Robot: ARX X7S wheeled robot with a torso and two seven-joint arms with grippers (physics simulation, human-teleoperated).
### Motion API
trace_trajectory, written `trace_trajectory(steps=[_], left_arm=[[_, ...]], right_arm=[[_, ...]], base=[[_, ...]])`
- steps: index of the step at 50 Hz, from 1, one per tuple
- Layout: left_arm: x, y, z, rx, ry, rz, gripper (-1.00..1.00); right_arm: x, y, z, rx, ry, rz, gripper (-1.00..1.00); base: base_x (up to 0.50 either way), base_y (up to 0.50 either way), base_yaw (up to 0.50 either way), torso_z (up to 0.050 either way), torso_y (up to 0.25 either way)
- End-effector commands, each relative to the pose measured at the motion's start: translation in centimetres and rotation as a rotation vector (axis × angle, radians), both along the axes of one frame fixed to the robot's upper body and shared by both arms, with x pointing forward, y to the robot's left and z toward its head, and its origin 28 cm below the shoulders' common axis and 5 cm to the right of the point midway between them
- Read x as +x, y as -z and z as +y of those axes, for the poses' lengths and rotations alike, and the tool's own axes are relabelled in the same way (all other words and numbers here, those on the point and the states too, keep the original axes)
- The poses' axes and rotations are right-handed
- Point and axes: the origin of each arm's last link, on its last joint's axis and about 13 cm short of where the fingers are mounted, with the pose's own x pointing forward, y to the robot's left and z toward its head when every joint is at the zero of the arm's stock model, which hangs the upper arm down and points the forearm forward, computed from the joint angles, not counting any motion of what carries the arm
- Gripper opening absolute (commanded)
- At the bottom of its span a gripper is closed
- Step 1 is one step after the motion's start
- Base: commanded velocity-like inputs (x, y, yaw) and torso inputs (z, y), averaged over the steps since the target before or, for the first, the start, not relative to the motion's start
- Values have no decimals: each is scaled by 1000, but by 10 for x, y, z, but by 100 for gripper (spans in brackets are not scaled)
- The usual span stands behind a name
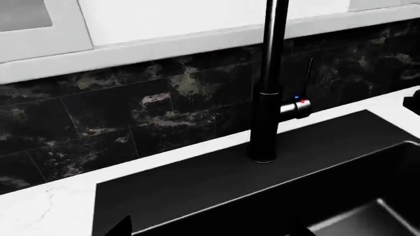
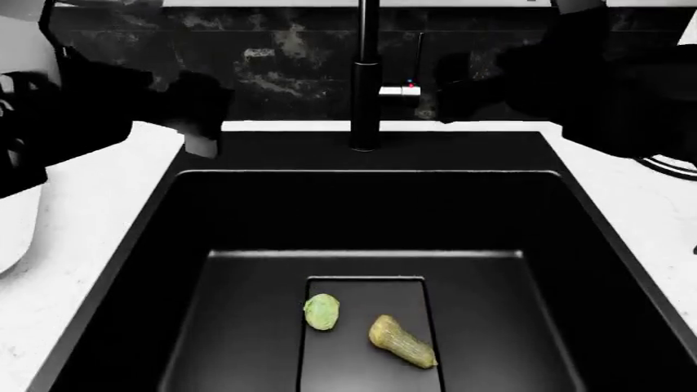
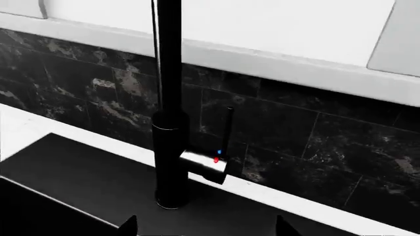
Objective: Pick up the fruits and vegetables and place them in the sink. Turn on the sink faucet to wash them. Then turn the sink off and put them in the tray.
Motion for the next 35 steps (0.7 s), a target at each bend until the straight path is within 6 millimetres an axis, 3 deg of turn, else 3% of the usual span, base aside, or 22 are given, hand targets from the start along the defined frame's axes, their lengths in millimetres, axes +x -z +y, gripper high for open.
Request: trace_trajectory(steps=[1,7,14,24,35], left_arm=[[-17,-19,-1,-81,-23,-74,100],[-18,-23,-4,-90,-17,-90,100],[-16,-29,-6,-108,-13,-112,100],[-16,-48,-11,-150,15,-163,100],[-19,-63,-10,-191,69,-214,100]], right_arm=[[53,-41,9,-11,85,-114,100],[79,-64,21,-5,101,-129,100],[81,-60,26,24,156,-140,100],[78,-70,35,63,172,-152,100],[75,-78,32,40,179,-164,100]], base=[[0,0,0,0,0],[0,0,0,0,0],[0,0,0,0,0],[0,0,0,0,0],[0,0,0,0,0]])
